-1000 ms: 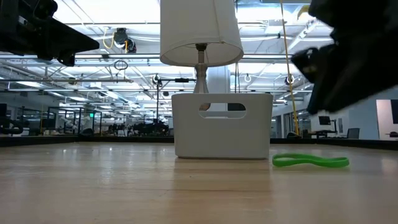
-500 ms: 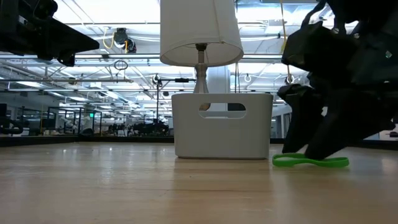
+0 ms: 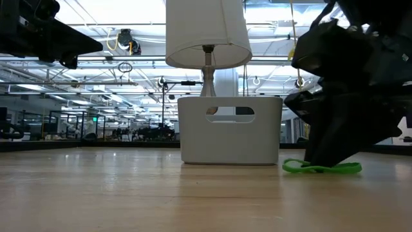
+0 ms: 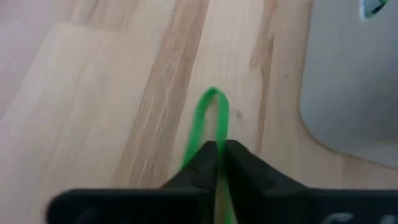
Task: Pick and place rubber bands into bin
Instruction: Put the green rubber band into the gray bin
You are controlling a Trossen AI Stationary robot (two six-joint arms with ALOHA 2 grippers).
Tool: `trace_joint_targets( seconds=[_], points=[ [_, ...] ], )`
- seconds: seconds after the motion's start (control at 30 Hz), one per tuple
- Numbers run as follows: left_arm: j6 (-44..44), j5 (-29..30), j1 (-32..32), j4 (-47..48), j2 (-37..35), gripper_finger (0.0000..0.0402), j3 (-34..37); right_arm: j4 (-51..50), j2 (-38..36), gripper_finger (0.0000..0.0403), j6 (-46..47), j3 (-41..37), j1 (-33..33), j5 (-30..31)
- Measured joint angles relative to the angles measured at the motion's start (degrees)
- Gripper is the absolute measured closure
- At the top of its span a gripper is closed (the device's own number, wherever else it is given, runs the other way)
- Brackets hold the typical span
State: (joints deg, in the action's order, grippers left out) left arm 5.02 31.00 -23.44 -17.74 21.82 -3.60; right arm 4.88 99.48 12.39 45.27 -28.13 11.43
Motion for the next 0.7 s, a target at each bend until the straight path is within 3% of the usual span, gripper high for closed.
trace_joint_targets(
  seconds=[0.27,0.5,0.7],
  points=[
    [0.0,0.0,0.0,0.1,0.0,0.0369,0.0,-4.4,-7.9,0.04,-2.8,-0.1,-0.4,2.6],
    [0.0,0.0,0.0,1.2,0.0,0.0369,0.0,-11.5,-21.9,0.0401,-7.8,-0.1,-2.2,11.0],
    [0.1,0.0,0.0,1.4,0.0,0.0369,0.0,-9.6,-34.6,0.0402,-11.5,-4.2,-3.1,12.8]
  ],
)
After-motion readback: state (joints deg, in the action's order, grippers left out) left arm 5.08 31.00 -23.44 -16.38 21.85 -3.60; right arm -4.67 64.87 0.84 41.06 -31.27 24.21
